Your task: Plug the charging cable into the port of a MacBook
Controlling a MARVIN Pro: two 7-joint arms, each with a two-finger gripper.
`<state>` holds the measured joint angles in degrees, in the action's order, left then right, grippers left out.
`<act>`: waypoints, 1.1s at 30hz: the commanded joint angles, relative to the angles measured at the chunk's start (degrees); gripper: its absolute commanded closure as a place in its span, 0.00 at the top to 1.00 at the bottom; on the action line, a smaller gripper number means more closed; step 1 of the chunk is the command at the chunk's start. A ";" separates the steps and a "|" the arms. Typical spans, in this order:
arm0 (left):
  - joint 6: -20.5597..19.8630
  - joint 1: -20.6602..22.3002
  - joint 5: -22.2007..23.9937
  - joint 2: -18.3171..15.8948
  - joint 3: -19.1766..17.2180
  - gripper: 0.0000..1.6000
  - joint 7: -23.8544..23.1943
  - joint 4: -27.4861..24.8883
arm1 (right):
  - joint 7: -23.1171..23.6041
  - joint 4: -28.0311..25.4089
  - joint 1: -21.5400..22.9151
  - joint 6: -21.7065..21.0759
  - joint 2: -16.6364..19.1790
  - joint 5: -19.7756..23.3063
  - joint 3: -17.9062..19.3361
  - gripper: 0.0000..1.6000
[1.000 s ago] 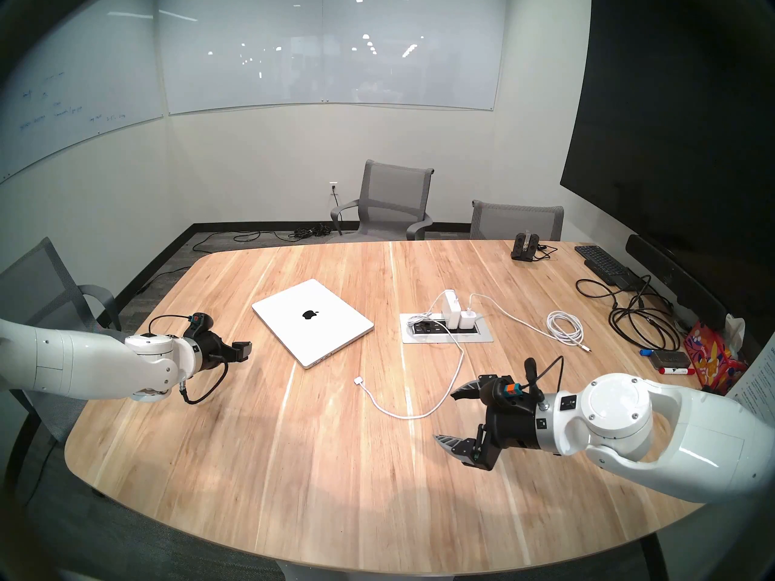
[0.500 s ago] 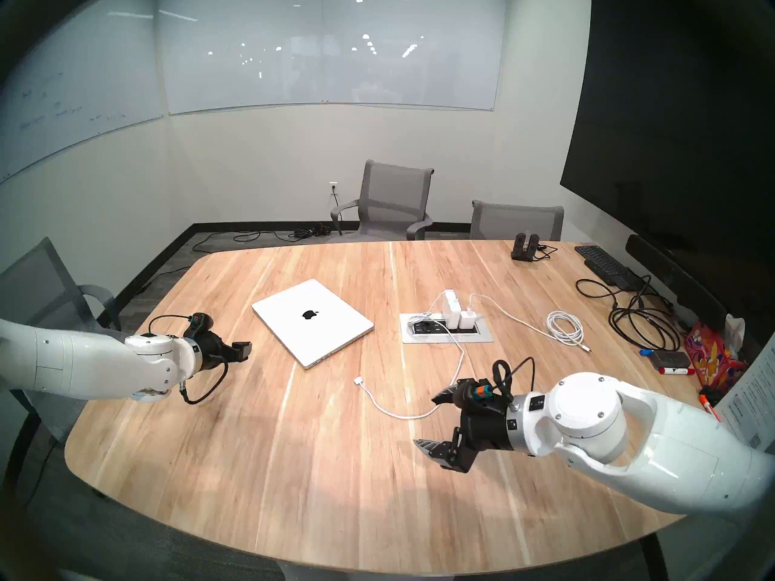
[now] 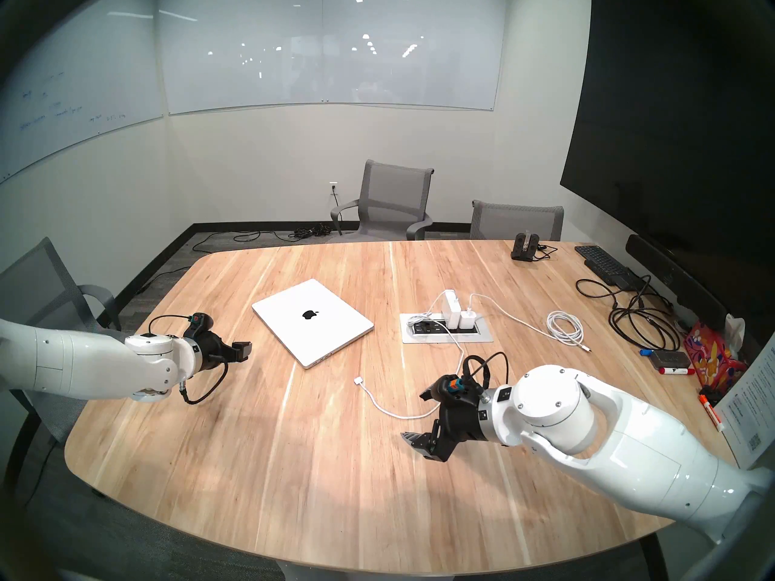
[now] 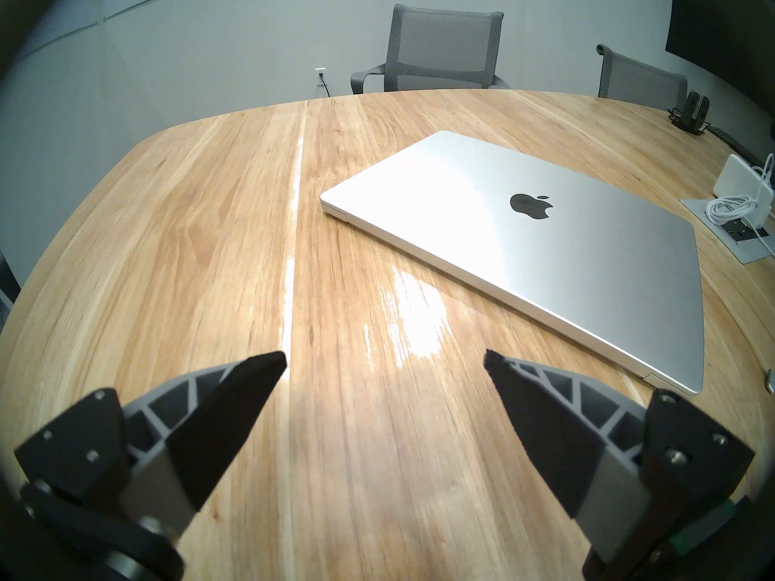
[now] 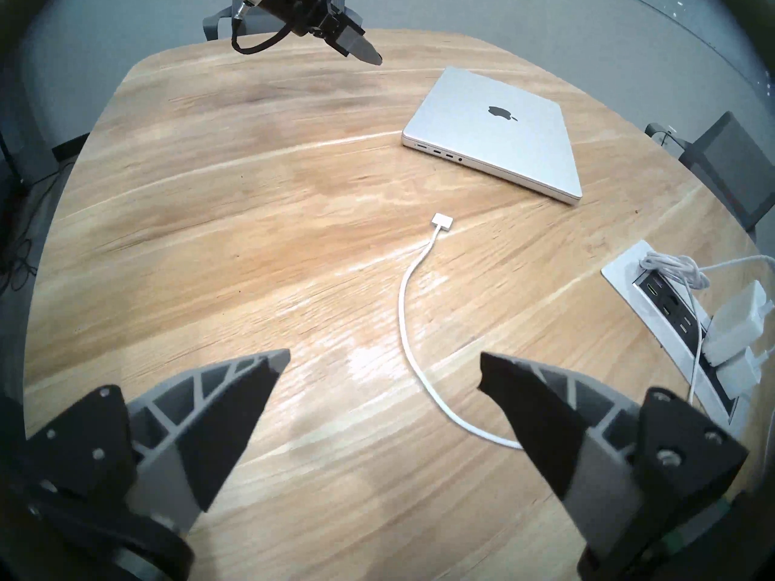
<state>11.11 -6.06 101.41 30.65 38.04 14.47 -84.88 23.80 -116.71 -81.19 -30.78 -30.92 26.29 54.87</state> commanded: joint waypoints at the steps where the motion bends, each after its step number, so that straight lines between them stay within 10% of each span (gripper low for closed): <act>1: 0.18 0.83 -0.02 0.12 -0.64 1.00 0.01 0.02 | 0.52 0.87 4.87 -1.46 -4.55 -1.45 -0.64 1.00; 33: 0.18 0.83 -0.02 0.12 -0.64 1.00 0.02 0.01 | -0.16 6.60 10.67 -8.62 -15.03 -6.29 -5.43 1.00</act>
<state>11.11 -6.06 101.42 30.65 38.05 14.47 -84.88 23.99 -109.97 -72.43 -39.05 -43.48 19.93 49.24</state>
